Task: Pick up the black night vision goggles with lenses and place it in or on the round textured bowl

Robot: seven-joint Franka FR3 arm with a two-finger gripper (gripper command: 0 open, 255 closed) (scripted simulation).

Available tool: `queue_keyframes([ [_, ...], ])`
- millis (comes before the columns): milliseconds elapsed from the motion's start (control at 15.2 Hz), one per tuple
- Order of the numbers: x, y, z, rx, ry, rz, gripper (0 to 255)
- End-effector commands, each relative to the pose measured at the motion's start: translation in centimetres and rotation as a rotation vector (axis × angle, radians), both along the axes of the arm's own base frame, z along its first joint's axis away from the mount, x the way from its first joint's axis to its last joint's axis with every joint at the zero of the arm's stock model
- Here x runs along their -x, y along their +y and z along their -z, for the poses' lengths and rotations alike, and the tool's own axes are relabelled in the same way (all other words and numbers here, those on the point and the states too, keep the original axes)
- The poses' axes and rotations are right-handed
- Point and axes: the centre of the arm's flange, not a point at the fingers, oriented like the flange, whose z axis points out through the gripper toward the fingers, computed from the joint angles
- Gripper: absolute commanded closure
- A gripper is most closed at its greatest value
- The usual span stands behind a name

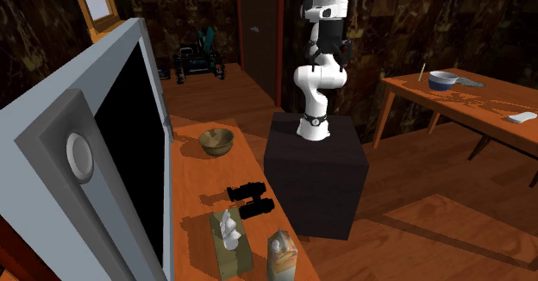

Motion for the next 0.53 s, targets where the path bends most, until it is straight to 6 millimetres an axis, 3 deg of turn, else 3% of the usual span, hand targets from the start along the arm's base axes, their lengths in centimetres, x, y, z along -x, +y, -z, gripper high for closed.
queue_keyframes([
  [0,0.0,0.0,0.0,0.000,0.000,0.000,0],
  [462,-5.5,-2.6,6.8,0.006,0.005,0.189,0],
])
